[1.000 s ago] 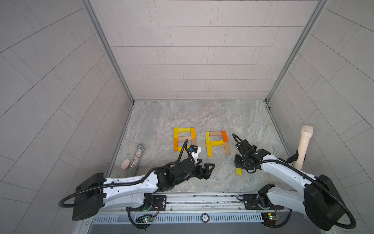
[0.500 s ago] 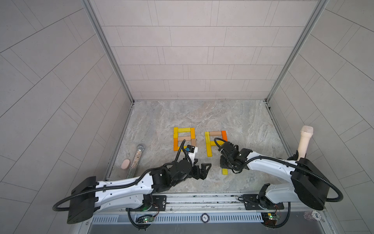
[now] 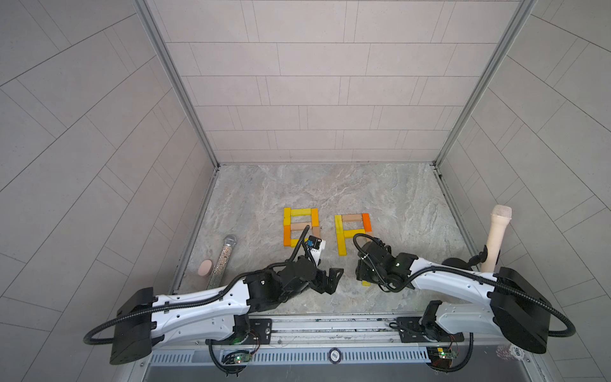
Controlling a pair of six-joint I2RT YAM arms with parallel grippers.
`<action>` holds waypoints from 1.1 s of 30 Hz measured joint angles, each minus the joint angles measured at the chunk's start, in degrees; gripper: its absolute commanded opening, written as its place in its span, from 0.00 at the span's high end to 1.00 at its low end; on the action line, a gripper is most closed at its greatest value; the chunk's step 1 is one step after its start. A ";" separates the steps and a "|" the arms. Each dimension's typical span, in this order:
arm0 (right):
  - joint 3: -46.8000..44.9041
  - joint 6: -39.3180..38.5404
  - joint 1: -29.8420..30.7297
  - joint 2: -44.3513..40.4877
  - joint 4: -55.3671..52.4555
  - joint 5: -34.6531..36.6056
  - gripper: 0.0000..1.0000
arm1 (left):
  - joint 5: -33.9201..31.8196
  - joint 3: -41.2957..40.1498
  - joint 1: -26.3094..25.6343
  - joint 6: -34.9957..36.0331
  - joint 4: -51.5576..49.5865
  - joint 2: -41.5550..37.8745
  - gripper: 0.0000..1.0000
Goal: Assemble the number 8 with building blocks
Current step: Pick up the building block from the center of the board.
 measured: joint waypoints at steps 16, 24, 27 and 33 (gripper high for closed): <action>4.61 -8.22 0.87 -17.42 -8.46 2.56 0.23 | 0.28 5.22 -2.80 13.31 -3.89 5.62 0.04; 10.82 -19.45 0.90 -31.91 -20.68 4.72 0.10 | 3.10 6.08 -2.80 20.70 -2.40 7.93 0.10; 14.88 -23.37 0.87 -37.38 -25.68 4.66 0.10 | 4.11 8.61 -2.75 22.23 -3.37 11.56 0.13; 25.31 -29.59 0.87 -42.69 -34.34 3.48 0.11 | 6.21 16.96 -2.51 23.21 -5.31 21.94 0.22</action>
